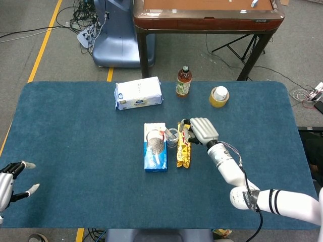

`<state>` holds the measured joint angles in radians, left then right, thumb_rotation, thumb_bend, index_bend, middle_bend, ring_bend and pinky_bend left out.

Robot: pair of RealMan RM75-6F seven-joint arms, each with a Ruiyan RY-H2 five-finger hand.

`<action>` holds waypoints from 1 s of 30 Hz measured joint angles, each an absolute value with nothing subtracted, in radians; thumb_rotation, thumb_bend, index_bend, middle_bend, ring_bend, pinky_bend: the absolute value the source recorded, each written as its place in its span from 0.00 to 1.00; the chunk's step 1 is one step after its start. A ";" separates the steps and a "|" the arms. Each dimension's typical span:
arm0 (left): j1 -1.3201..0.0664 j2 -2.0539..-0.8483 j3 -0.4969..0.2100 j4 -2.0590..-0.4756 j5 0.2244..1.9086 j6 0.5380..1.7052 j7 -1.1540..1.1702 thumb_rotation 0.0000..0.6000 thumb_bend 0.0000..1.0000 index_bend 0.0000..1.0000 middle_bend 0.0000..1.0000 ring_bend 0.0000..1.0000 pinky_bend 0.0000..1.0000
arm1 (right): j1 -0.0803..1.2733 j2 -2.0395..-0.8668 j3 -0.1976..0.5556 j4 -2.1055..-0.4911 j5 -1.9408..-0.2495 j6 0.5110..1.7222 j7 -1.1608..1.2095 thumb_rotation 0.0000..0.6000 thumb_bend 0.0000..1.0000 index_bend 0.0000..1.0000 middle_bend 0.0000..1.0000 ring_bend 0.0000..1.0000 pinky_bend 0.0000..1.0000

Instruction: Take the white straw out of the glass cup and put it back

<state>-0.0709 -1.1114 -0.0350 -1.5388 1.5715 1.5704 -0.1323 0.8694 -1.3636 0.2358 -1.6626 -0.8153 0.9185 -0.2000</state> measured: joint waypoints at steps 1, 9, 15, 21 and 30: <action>-0.071 -1.112 -0.035 -1.539 1.572 1.570 -0.132 1.00 0.16 0.40 0.41 0.35 0.52 | 0.865 -1.363 0.235 -1.663 -0.822 0.931 -0.203 1.00 0.43 0.52 0.82 0.71 0.79; -0.074 -1.113 -0.033 -1.541 1.573 1.564 -0.126 1.00 0.16 0.40 0.41 0.35 0.52 | 0.835 -1.379 0.233 -1.651 -0.864 0.996 -0.224 1.00 0.08 0.52 0.38 0.27 0.37; -0.074 -1.111 -0.033 -1.541 1.574 1.563 -0.133 1.00 0.16 0.40 0.41 0.35 0.52 | 0.837 -1.426 0.241 -1.622 -0.877 1.014 -0.232 1.00 0.08 0.52 0.26 0.11 0.16; -0.073 -1.108 -0.031 -1.540 1.578 1.565 -0.141 1.00 0.16 0.40 0.41 0.35 0.52 | 0.848 -1.501 0.261 -1.549 -0.902 1.037 -0.231 1.00 0.15 0.52 0.24 0.09 0.15; -0.072 -1.104 -0.036 -1.536 1.566 1.564 -0.159 1.00 0.16 0.40 0.41 0.35 0.52 | 0.874 -1.565 0.291 -1.475 -0.908 0.992 -0.212 1.00 0.17 0.52 0.24 0.09 0.15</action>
